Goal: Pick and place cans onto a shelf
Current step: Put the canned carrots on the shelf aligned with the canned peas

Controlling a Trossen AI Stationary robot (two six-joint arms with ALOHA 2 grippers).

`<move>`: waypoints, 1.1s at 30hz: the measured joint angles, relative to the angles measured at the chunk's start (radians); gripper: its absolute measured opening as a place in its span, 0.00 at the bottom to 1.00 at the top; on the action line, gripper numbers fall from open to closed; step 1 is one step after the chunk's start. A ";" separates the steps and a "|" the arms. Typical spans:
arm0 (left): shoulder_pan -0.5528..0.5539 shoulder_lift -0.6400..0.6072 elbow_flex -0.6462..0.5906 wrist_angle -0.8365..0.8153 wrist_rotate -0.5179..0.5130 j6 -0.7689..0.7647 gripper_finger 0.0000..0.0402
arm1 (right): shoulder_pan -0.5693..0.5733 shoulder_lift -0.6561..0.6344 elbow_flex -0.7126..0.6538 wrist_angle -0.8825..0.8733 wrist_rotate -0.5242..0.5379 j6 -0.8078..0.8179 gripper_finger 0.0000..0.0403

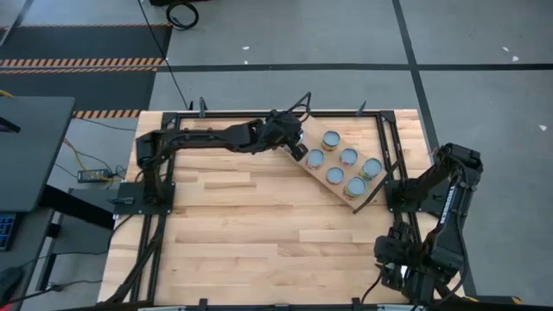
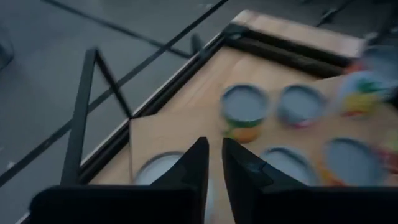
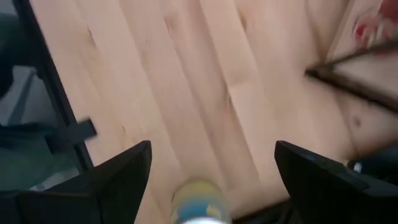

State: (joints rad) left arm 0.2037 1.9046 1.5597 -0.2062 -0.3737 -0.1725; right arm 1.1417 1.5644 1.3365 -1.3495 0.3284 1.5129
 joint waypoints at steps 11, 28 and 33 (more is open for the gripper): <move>-0.224 -0.150 -0.083 -0.028 -0.071 -0.015 0.33 | -0.030 -0.030 0.000 0.038 -0.057 -0.188 0.89; -0.514 -0.173 -0.277 0.118 -0.159 -0.104 0.55 | 0.170 -0.004 -0.106 0.149 -0.162 0.022 0.95; -0.534 -0.173 -0.277 0.146 -0.162 -0.126 0.54 | 0.169 -0.004 -0.164 0.172 -0.218 0.006 0.95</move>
State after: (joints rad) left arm -0.3299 1.7317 1.2823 -0.0602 -0.5362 -0.2982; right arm 1.3106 1.5608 1.1720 -1.1778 0.1100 1.5188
